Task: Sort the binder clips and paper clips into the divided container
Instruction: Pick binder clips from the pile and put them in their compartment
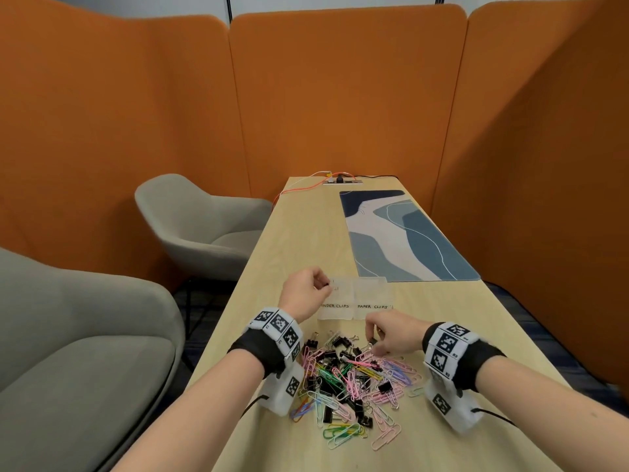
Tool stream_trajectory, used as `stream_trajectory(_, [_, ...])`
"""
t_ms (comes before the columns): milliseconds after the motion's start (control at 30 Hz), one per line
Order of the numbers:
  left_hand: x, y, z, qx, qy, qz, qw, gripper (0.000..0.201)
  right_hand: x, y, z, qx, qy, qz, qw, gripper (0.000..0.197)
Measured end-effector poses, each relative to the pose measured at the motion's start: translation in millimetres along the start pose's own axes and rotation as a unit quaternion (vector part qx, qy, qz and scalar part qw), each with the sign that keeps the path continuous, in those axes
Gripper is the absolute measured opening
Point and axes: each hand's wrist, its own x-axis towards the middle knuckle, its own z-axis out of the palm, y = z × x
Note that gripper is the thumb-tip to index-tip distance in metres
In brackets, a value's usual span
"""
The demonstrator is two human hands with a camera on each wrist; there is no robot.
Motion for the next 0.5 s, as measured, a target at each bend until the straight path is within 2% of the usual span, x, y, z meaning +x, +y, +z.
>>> stream_trajectory(100, [15.0,6.9,5.6,0.066,0.008,-0.001,0.998,0.011,2.7,4.8,-1.0,0.017,-0.017,0.015,1.000,0.023])
stream_trajectory(267, [27.9,10.2,18.5,0.193,-0.045,0.029,0.980,0.018,2.2,18.0,0.2,0.042,-0.026,0.012,0.999,0.033])
stream_trajectory(367, [25.7,9.9,15.9,0.194,-0.047,0.045,0.979,0.027,-2.1,22.9,-5.2,0.082,-0.019,0.021,0.996,0.028])
stream_trajectory(500, [11.8,7.4,-7.6,0.147,-0.001,0.066,0.987,0.024,-2.2,22.5,-21.9,0.210,-0.031,0.035,0.977,0.010])
